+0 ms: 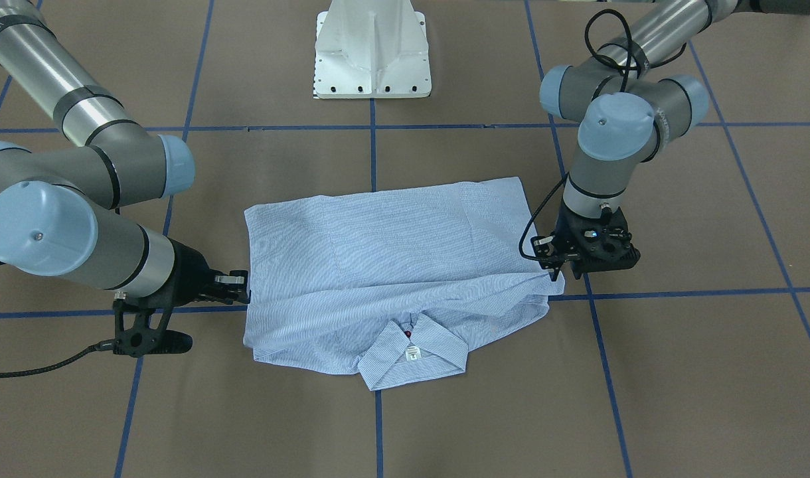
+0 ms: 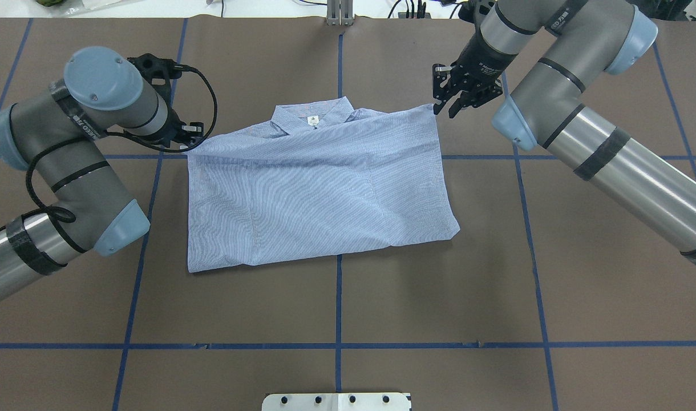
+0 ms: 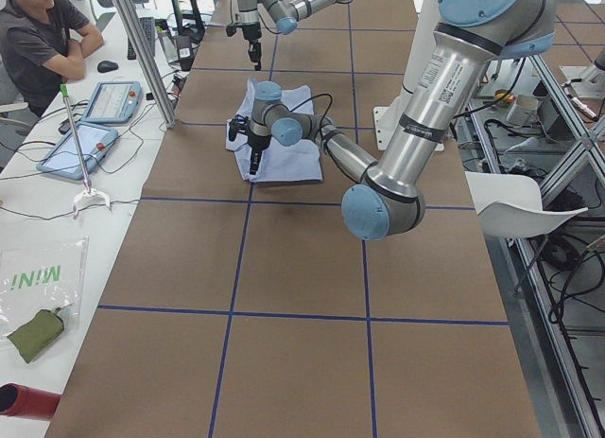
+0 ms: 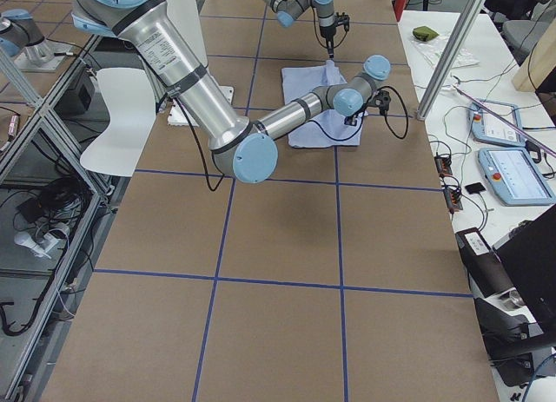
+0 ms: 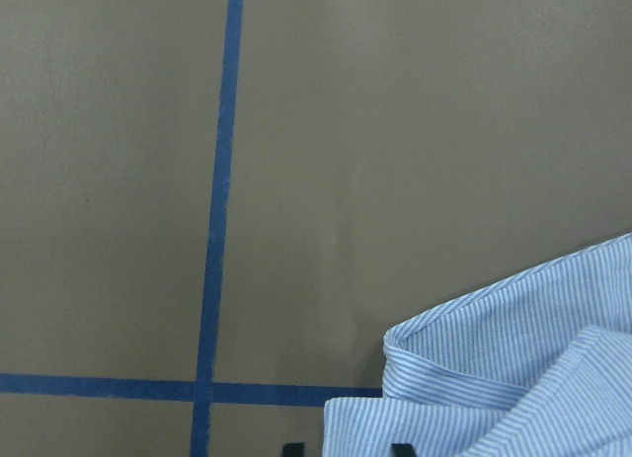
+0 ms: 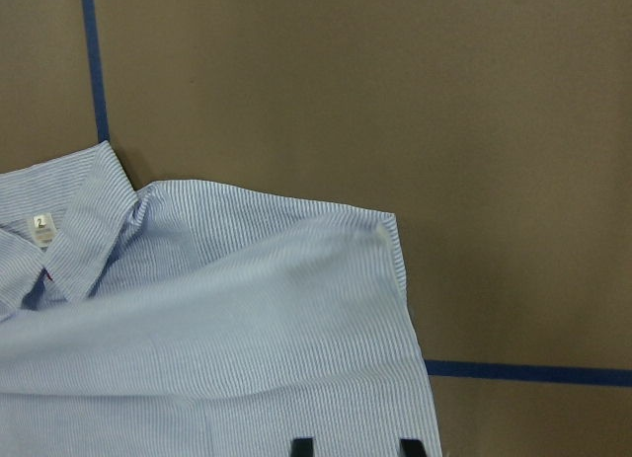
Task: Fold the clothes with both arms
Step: 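Lower the right gripper to the side edge of the folded shirt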
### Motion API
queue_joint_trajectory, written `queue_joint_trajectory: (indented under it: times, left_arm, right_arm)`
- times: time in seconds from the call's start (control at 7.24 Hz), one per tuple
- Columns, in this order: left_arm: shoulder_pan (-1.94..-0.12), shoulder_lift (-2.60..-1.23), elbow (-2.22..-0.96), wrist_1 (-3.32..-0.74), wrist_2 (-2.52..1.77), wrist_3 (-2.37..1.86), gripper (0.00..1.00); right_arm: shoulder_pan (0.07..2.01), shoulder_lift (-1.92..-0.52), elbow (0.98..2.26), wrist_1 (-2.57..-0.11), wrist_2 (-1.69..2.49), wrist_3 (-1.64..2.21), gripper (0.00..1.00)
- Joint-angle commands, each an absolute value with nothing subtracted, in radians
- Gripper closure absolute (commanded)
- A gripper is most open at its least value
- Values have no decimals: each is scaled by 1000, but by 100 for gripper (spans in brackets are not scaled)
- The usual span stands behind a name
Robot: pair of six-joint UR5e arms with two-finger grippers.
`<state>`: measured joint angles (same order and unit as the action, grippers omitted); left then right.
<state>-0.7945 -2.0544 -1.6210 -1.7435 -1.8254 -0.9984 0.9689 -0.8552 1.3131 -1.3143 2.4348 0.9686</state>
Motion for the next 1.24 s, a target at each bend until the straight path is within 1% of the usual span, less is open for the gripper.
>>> queue_joint_trajectory:
  times: [0.0,0.28,0.41,0.69,0.83,1.1]
  left_arm:
    - [-817,-2056,-1621,-1738,-1822,-959,0]
    - [-821,-2056,-1632,-1738,-1825,-959,0]
    - [-821,-2057,-1635,-1736,-1827,-959,0]
    - [-821,-2059,-1650,-1735,-1827,-963,0]
    - [-821,-2057,-1661,-1735,-1825,-963,0]
    - [-821,-2056,-1667,-1735,-1825,-971,0]
  right_arm:
    - [992,-854,1313,-1315,2437,953,0]
    - [991,-861,1339,-1310,2441,962,0]
    - [976,-879,1385,-1312,2439,969,0]
    - [889,-989,1515,-1315,2393,1015,0]
    - [853,-1049,1557,-1315,2360,1044,0]
    - [772,-1101,1586,-1315,2281,1046,0]
